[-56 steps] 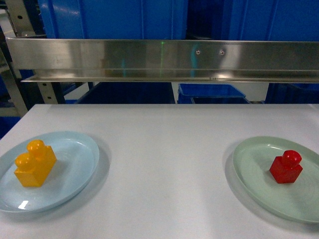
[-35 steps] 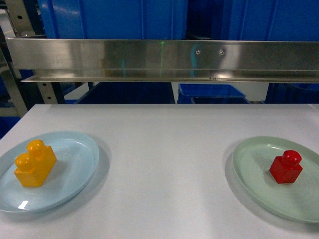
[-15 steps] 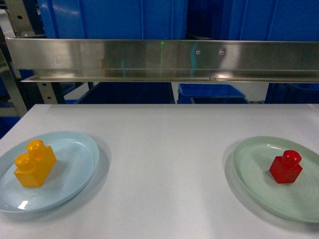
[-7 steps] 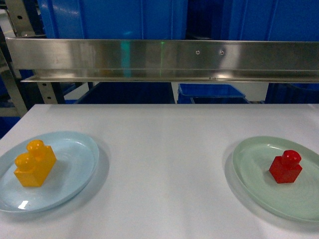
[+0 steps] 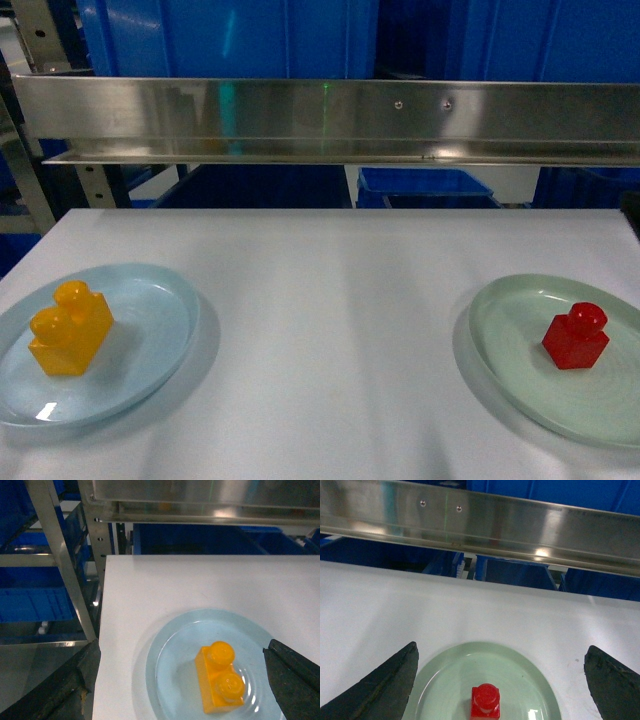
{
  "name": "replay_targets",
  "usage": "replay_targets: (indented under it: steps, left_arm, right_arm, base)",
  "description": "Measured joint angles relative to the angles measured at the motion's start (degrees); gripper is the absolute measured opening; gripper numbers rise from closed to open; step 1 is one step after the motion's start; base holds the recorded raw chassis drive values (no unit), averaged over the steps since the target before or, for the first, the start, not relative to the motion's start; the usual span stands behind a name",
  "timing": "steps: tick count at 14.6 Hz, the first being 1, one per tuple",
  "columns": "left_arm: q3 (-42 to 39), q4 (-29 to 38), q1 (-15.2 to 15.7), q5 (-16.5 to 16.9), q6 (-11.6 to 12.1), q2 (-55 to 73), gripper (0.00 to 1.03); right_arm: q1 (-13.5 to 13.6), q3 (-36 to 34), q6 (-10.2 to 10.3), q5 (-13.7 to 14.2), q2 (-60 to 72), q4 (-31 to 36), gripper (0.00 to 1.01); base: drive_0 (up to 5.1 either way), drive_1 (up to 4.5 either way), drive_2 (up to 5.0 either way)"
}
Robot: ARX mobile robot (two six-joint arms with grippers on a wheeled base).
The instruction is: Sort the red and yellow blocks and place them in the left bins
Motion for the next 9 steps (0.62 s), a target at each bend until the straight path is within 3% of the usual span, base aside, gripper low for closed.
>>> replay_targets:
  steps: [3,4,9]
  left_arm:
    - [5.4,1.6,-4.2,-2.1,2.3,10.8,0.98]
    - [6.7,2.4,-5.6,-2.6,2.3,12.9,0.98]
    - [10.9,6.1,-10.1,-7.8,2.3,21.0,0.98]
  right_arm:
    - [-1.9,4.4,-1.9,-0.7,9.2,1.4,0.98]
    - [-2.6,5.7,-2.3,-2.2,11.4,2.2,0.98]
    - [-4.1,9.0,-2.7,-3.5,22.8,5.8,0.98]
  base:
    - [0.0,0.00,0.0]
    - [0.0,0.00,0.0]
    - [0.0,0.00,0.0]
